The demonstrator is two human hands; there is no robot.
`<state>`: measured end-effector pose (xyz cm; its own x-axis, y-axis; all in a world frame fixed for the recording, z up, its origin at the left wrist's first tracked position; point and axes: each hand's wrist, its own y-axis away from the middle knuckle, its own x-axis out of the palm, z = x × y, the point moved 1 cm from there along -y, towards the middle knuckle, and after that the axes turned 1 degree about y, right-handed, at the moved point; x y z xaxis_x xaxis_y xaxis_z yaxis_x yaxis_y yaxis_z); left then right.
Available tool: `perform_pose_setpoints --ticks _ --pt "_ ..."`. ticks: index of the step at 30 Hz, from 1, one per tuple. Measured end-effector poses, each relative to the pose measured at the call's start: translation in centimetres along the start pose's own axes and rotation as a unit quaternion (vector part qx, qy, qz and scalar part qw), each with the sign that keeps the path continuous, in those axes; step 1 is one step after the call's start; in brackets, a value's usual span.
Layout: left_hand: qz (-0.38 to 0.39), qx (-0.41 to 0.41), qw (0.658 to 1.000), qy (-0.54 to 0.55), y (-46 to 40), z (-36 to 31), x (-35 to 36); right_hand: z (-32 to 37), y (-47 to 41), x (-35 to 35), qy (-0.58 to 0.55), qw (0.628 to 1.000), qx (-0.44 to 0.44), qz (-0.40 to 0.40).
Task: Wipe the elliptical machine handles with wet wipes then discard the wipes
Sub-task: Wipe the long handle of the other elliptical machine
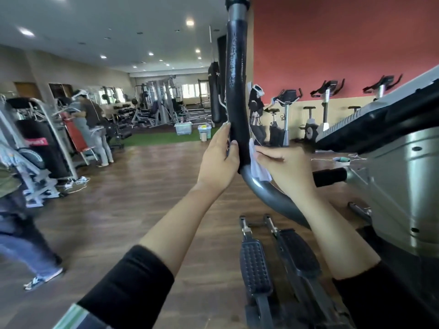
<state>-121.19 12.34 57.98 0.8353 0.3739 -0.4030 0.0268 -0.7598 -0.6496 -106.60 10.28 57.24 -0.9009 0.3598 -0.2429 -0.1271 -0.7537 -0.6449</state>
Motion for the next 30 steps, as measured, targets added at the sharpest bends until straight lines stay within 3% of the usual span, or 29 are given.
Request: perform_pose_setpoints --ticks 8,16,30 --pt "0.011 -0.02 0.999 0.046 -1.5 0.6 0.7 -0.4 -2.1 1.4 -0.123 0.988 0.089 0.016" --pt "0.017 0.005 0.998 0.064 -2.9 0.7 0.6 -0.7 -1.6 1.5 -0.163 0.984 0.072 0.011" --pt "0.062 0.041 0.992 0.104 -6.2 1.8 0.0 -0.3 -2.5 3.1 -0.071 0.996 0.039 -0.033"
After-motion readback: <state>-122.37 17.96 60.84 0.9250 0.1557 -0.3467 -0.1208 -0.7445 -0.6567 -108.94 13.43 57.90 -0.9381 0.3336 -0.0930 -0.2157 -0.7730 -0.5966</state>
